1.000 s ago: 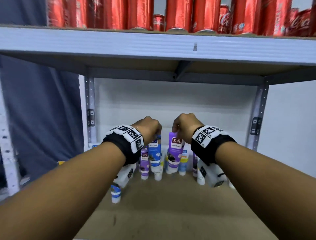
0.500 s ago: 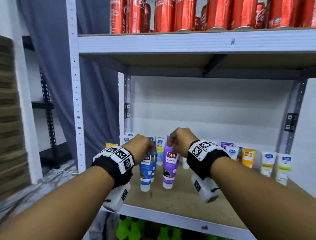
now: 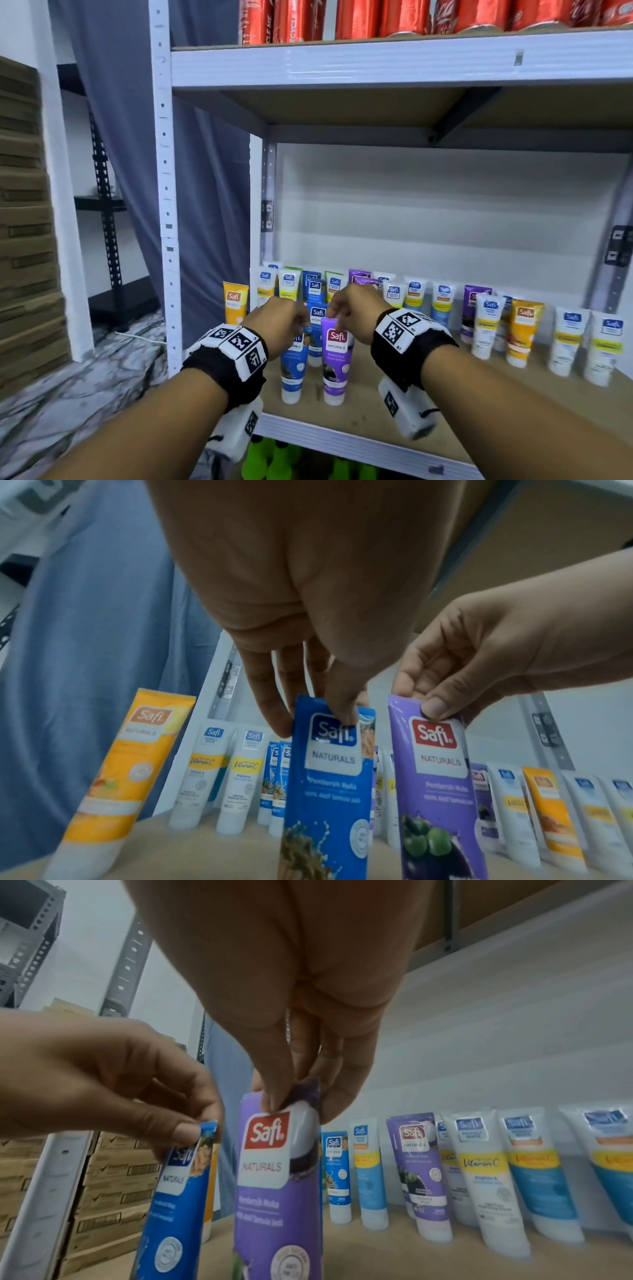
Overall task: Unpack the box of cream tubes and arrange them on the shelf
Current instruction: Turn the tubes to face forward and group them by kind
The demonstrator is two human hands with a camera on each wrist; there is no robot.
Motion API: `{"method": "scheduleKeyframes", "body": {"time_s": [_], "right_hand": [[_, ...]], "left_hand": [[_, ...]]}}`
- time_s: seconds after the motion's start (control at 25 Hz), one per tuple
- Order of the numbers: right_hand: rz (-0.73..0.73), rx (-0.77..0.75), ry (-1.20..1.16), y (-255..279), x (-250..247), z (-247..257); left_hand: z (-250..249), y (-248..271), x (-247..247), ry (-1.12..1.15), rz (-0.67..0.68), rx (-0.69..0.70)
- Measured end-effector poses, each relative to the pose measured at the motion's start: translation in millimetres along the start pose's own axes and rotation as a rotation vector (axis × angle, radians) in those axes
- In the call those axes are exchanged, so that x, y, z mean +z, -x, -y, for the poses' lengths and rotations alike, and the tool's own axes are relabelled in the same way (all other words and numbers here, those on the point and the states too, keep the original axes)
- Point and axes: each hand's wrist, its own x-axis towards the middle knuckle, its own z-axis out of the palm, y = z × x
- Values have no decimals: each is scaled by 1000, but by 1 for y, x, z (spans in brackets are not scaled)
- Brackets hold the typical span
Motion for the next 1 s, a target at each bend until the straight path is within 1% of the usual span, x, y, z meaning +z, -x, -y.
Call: {"method": "scheduleKeyframes", "body": {"time_s": [0.08, 0.24, 0.32, 0.4, 0.48, 0.6, 0.72, 0.92, 1.0], "right_hand": [[-10, 12, -80, -1, 4, -6], [-44, 59, -315, 6, 16, -20], [-97, 103, -476, 11, 26, -27], [-139, 158, -619, 15, 36, -35], [-102, 199, -682, 19, 47, -42], [-16, 228, -609, 25, 64, -46], [-22, 233, -596, 27, 74, -42], [-2, 196, -607, 12, 85, -19], [15, 177, -569, -2, 91, -6]], "left_hand": [[5, 4, 2, 155, -2, -53], [19, 16, 13, 548, -12, -169], [23, 22, 25, 701, 1, -239], [26, 30, 40, 806, 25, -273], [29, 37, 53, 788, 40, -261], [27, 46, 67, 722, 24, -235], [26, 52, 69, 684, 0, -214], [36, 63, 55, 612, -22, -273], [44, 70, 50, 559, -47, -296]]}}
